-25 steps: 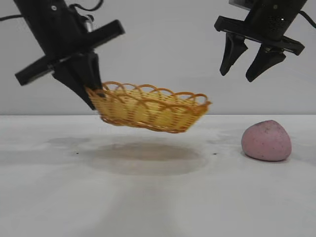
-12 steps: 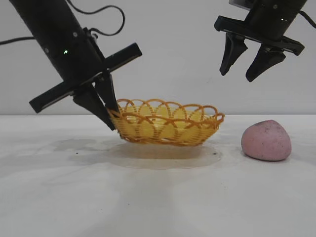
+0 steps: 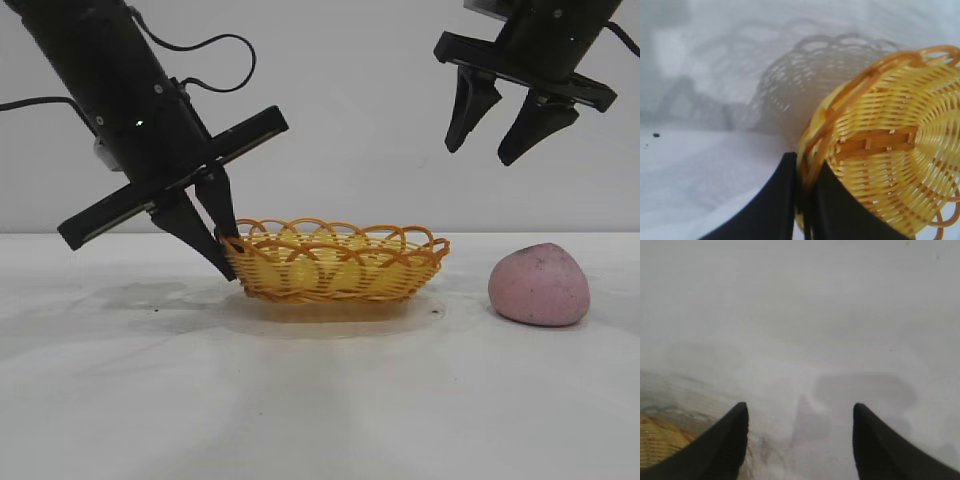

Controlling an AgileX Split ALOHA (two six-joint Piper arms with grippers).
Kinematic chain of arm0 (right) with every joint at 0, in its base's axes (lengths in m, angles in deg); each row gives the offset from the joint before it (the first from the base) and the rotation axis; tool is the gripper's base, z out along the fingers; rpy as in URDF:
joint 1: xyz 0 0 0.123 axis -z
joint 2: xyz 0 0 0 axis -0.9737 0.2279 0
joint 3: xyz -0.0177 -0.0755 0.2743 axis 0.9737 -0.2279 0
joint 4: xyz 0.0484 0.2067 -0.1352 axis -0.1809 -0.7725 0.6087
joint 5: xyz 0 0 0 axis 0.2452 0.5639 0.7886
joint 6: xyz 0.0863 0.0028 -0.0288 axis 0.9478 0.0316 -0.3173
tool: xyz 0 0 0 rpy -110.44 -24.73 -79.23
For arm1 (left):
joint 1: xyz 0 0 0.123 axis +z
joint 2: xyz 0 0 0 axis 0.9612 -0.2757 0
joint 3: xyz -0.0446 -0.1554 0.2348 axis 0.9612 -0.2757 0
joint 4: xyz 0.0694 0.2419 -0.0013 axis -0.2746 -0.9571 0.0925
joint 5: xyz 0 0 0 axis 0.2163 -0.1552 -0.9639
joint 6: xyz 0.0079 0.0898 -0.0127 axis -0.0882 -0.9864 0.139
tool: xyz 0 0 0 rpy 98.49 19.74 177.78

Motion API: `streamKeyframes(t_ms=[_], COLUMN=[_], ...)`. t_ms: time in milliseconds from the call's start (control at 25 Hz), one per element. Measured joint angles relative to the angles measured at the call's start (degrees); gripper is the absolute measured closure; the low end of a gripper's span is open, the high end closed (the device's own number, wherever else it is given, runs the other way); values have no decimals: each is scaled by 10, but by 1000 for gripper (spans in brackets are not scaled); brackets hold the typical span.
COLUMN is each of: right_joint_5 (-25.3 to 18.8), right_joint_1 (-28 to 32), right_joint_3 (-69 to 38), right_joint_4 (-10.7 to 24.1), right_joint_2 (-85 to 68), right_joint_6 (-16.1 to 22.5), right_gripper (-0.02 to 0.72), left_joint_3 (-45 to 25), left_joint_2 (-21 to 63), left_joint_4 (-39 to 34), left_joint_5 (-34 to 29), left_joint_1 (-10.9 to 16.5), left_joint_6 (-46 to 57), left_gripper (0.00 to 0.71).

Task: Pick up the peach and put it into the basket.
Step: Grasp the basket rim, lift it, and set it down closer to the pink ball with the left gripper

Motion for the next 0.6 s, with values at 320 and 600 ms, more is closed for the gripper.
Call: streamKeyframes(t_ms=[320,600], right_joint_5=[-1,-2], right_joint_1=[0,0], right_joint_3=[0,0], right_joint_4=[0,0], right_joint_2=[0,0], right_joint_6=[0,0], right_gripper=[318,318], left_joint_3=[0,0], left_joint_2=[-1,-1], left_joint_4=[-1,-2], left_joint_5=[6,5], left_joint_1=[0,0], left_joint_6=[5,5], left_gripper=[710,657])
